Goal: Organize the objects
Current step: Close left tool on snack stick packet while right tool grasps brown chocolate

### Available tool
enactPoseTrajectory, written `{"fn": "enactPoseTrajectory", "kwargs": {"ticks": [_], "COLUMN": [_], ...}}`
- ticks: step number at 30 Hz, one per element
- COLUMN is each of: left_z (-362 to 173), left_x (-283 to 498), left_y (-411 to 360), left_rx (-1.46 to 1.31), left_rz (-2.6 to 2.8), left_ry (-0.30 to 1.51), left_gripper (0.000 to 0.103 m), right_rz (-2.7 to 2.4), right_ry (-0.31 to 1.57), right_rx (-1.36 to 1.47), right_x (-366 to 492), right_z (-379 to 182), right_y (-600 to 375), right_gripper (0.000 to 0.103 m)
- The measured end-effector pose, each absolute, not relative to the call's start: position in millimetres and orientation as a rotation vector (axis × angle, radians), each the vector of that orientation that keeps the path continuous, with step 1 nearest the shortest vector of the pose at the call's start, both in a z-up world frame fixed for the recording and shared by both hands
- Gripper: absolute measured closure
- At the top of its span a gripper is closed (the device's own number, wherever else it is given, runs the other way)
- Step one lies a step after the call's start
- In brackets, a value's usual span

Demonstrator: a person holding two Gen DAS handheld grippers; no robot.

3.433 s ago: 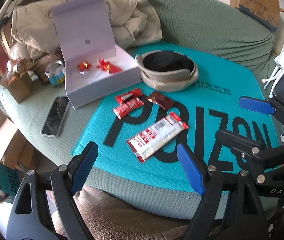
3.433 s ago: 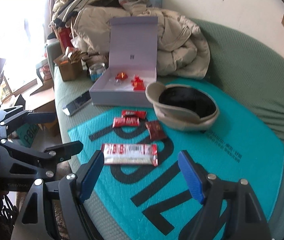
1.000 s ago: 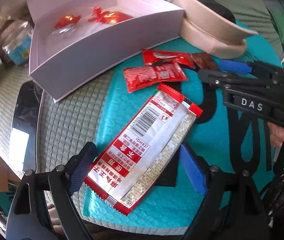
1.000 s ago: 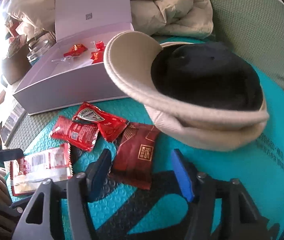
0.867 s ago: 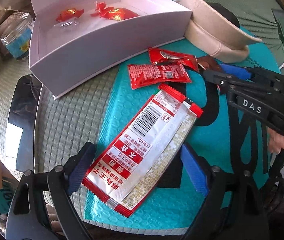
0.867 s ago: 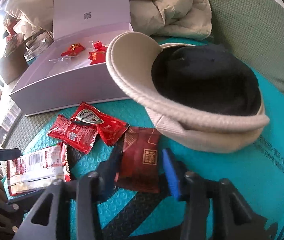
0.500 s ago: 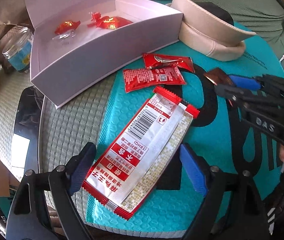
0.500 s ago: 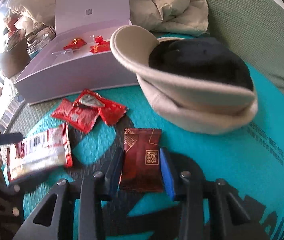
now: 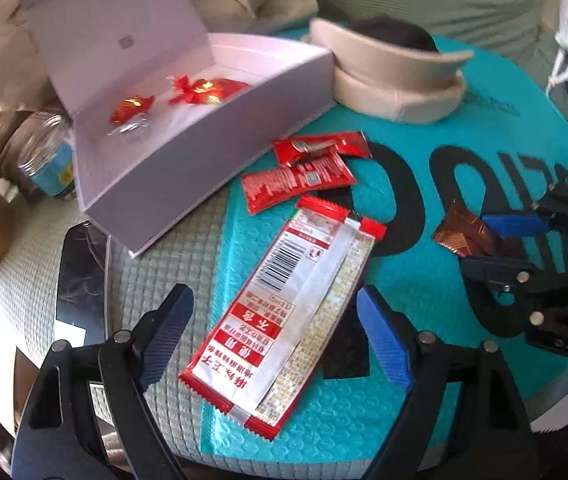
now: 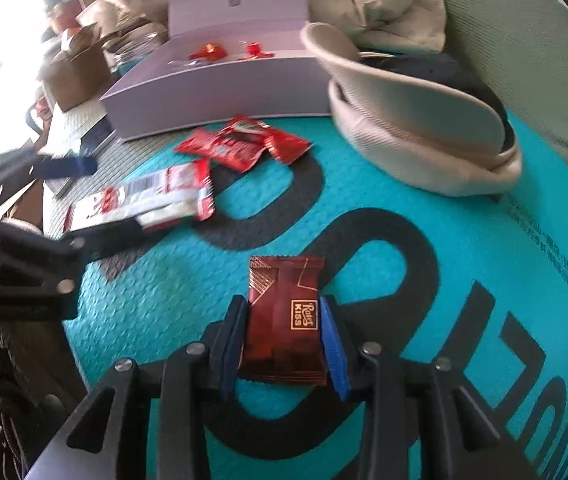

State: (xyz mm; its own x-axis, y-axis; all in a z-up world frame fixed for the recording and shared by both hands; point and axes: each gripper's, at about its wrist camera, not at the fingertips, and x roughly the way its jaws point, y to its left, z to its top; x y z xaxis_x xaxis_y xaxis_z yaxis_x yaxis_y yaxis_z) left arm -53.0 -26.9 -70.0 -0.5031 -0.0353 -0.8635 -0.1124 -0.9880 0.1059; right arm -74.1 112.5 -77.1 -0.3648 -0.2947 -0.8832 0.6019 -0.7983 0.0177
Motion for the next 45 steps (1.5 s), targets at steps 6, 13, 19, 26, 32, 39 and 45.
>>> {"fn": "enactPoseTrajectory", "kwargs": {"ticks": [6,13,19,26,32,39,45], "left_z": [-75,-77,-75,-75,-79,-79,-80], "left_x": [-61,-54,-51,-47,-52,-52,-51], "left_y": [-28,-3,18,37,43,45,45], "left_rx": [-1.552,-1.501,-1.487,-1.492,-1.526,-1.551,-1.528], "left_rz": [2.648,2.576,2.528,2.467,2.48,2.508,2.506], "left_ry": [0.173,0.207,0.222,0.193,0.208,0.163,0.155], "left_gripper": [0.019,0.032,0.042,0.042,0.035,0.022,0.022], "right_rz": [-2.17,-2.194,-2.22,-2.241,-2.244,-2.248,-2.235], "right_ry": [0.419,0.427,0.409,0.406,0.395,0.398,0.427], "right_rx": [1.322,1.336,1.36,1.381,1.396,1.395,1.381], "right_x": [-73,-78,-80,-72,-63,-55,-50], "right_z": [-77,-77,-77,-75,-74,-74,-76], "right_y": [113,119,134,156,172,184,181], "right_gripper": [0.062,0.057,0.064,0.064,0.064,0.062,0.047]}}
